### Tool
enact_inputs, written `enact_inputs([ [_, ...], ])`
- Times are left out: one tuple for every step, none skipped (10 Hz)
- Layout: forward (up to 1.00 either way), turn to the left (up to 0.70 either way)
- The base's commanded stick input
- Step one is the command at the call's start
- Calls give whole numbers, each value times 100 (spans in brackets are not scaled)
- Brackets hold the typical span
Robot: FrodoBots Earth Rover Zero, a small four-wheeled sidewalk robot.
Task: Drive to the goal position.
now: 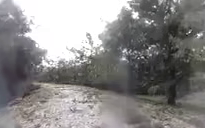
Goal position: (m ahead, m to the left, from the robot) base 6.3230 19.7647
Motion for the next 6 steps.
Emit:
enact_inputs([
  [70,0],
  [70,0],
  [70,5],
  [70,21],
  [70,33],
  [70,10],
])
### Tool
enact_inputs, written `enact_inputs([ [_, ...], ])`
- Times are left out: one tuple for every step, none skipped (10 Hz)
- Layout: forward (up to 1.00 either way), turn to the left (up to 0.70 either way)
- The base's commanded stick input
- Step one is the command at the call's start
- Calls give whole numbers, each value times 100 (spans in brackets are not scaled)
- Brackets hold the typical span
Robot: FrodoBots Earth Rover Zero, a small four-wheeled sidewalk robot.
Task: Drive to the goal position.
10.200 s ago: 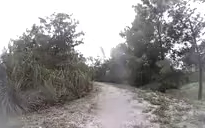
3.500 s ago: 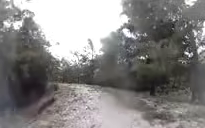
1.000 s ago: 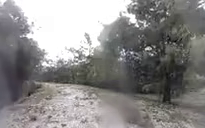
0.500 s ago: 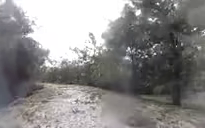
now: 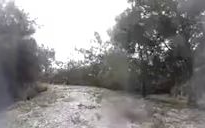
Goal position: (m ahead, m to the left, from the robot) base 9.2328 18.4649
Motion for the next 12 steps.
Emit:
enact_inputs([
  [70,0],
  [70,0],
  [70,0],
  [70,7],
  [70,27],
  [70,24],
  [70,3],
  [70,0],
  [70,0],
  [70,0],
  [70,0],
  [70,0],
])
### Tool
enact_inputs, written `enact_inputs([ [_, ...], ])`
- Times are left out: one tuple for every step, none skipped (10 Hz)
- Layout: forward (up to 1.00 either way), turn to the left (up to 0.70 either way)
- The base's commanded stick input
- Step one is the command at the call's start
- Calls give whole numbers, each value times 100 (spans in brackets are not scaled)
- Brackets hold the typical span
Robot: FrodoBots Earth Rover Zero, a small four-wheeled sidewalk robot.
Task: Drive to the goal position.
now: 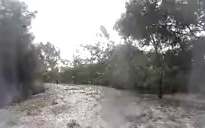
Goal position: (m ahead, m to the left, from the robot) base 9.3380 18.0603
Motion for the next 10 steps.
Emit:
enact_inputs([
  [70,1],
  [70,17],
  [70,35],
  [70,11],
  [70,0],
  [70,0],
  [70,14],
  [70,35],
  [70,35],
  [70,19],
])
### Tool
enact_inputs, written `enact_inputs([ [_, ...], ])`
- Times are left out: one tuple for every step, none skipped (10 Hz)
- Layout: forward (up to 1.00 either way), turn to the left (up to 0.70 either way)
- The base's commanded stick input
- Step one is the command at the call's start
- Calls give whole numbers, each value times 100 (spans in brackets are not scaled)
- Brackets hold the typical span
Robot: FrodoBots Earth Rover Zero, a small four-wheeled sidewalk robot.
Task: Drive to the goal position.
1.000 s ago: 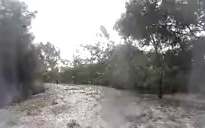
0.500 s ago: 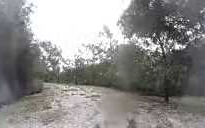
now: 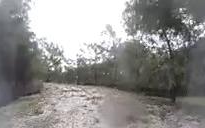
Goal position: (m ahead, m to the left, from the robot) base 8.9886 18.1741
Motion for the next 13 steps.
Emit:
enact_inputs([
  [70,0],
  [70,0],
  [70,21],
  [70,33],
  [70,6],
  [70,1],
  [70,0],
  [70,26],
  [70,35],
  [70,18],
  [70,0],
  [70,0],
  [70,0],
])
